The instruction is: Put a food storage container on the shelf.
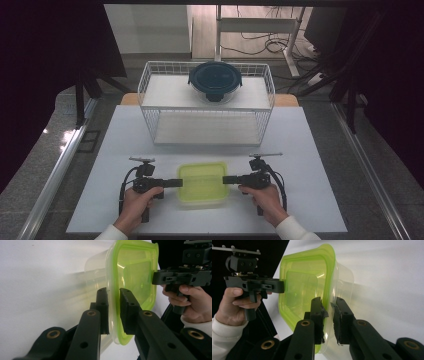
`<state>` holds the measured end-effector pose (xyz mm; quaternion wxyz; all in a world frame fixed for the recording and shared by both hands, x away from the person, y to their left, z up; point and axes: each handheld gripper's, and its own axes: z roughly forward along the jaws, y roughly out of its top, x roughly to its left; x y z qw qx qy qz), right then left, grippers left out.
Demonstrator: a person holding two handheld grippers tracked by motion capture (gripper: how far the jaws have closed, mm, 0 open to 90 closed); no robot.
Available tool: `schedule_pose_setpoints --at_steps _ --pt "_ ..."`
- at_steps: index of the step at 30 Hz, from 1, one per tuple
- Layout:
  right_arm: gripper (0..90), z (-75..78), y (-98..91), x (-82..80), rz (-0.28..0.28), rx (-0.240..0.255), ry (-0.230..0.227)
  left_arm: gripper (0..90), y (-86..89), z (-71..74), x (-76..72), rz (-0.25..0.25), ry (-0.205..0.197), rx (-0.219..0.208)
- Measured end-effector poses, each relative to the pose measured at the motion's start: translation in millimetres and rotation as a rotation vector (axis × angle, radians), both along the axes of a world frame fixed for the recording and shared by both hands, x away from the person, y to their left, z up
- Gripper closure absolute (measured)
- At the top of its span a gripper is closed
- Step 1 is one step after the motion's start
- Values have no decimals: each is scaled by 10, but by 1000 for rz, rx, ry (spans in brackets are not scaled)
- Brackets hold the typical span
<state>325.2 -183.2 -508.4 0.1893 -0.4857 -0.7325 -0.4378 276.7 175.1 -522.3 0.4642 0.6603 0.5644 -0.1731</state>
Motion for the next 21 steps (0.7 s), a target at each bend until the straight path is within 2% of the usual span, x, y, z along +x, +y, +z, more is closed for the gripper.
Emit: schedule_pose_setpoints --at_steps 4,9,15,21 --pt "785 51 -4 -26 4 -16 -37 803 -13 33 -12 -5 -19 1" --pt "787 114 -22 -49 2 -14 -60 804 -26 98 -30 -9 -52 0" --pt "788 213 -38 -77 8 -16 -110 807 -35 176 -48 -20 -92 4" --pt "790 277 -47 -95 11 -17 -131 808 -47 241 -70 -17 -113 12"
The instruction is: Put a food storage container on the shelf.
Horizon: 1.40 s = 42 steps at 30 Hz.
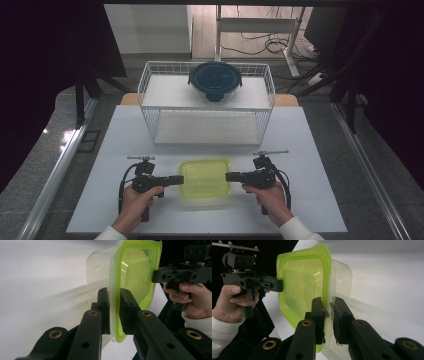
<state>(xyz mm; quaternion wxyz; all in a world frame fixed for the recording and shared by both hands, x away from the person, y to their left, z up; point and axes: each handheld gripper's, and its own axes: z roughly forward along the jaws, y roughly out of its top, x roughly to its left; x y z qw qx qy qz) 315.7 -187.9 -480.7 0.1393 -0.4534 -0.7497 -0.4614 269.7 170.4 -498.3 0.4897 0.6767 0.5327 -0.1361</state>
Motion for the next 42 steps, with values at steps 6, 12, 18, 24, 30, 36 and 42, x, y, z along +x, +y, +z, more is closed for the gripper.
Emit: schedule_pose_setpoints --at_steps 6,12,18,24,30,36,42 --pt "790 91 9 -17 12 7 -29 809 17 110 -23 -3 -31 1" --pt "790 284 8 -16 16 19 -77 809 28 321 1 -4 -86 -2" --pt "790 579 11 27 17 36 -146 809 45 620 69 -12 -152 4" --pt "791 890 10 86 12 39 -227 809 36 938 152 -13 -225 8" --pt "791 1161 -4 158 -2 38 -283 809 18 1211 301 -19 -274 6" --pt "791 1471 -25 262 -13 31 -341 810 7 1474 461 -35 -315 3" --pt "791 1707 -10 379 -21 26 -373 810 28 1691 625 -42 -343 0"
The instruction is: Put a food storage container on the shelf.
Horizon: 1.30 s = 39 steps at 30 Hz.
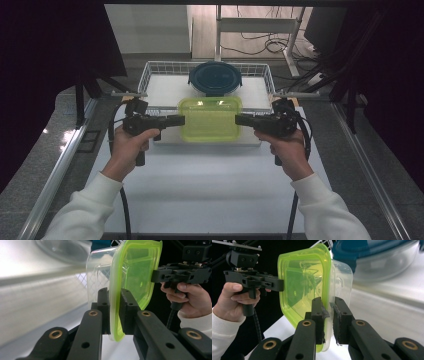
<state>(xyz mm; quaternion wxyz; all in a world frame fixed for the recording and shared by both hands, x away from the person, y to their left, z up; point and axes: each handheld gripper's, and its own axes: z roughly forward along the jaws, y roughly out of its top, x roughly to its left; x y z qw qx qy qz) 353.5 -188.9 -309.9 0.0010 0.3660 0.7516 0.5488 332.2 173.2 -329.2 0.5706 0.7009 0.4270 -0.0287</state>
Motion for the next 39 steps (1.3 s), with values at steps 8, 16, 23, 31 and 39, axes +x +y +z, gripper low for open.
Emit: schedule_pose_setpoints --at_steps 8,16,23,31,39 --pt "791 225 17 173 -7 5 -21 810 14 221 192 -3 -12 -7" --pt "792 432 6 334 -20 20 -34 810 8 454 381 -11 -29 -2" --pt "792 588 -1 486 -31 25 -35 810 4 617 601 -22 -23 -5" --pt "792 673 -17 716 -49 37 2 810 -18 699 844 -20 3 -3" --pt "792 752 -15 892 -61 45 24 810 -3 747 1040 -19 28 -26"
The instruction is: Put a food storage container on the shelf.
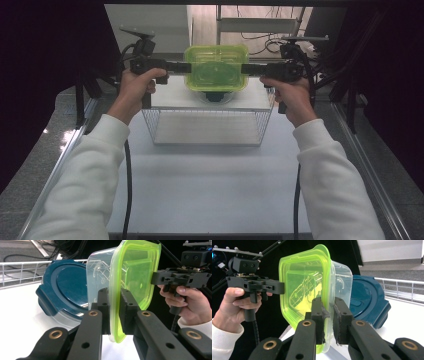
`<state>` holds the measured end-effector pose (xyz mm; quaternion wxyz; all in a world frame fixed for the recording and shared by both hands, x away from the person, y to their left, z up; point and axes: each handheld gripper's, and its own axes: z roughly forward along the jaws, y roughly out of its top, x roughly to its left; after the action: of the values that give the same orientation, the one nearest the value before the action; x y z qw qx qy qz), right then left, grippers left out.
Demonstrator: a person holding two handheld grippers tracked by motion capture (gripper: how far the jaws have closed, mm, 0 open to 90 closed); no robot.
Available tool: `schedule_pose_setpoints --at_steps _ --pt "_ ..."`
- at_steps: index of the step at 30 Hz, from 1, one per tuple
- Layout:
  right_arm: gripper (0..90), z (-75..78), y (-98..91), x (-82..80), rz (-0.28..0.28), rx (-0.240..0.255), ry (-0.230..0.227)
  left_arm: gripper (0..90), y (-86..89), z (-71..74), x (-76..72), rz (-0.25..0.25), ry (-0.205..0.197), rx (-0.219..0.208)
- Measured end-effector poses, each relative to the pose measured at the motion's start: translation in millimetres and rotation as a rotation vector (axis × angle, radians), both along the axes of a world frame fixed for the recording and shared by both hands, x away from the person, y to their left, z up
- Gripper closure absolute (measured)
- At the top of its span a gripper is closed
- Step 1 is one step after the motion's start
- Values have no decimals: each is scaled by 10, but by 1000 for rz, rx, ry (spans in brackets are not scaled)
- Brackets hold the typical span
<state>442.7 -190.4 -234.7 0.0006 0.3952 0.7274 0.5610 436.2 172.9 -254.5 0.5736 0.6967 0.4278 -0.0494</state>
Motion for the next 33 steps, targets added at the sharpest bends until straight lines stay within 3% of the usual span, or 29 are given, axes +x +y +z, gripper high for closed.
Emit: schedule_pose_setpoints --at_steps 7,11,14,23,28,33 --pt "792 -20 6 169 -20 20 49 811 6 -25 180 14 41 -7" --pt "791 -74 12 296 -39 28 96 811 -6 -106 296 20 85 -8" --pt "785 -139 1 393 -61 31 136 807 -5 -131 345 21 105 -48" --pt "751 -287 -19 633 -101 141 244 775 23 -213 530 56 215 -126" --pt "734 -346 -20 682 -121 185 301 747 33 -265 576 63 231 -147" --pt "721 -366 -16 685 -128 196 310 719 22 -299 590 78 221 -147"
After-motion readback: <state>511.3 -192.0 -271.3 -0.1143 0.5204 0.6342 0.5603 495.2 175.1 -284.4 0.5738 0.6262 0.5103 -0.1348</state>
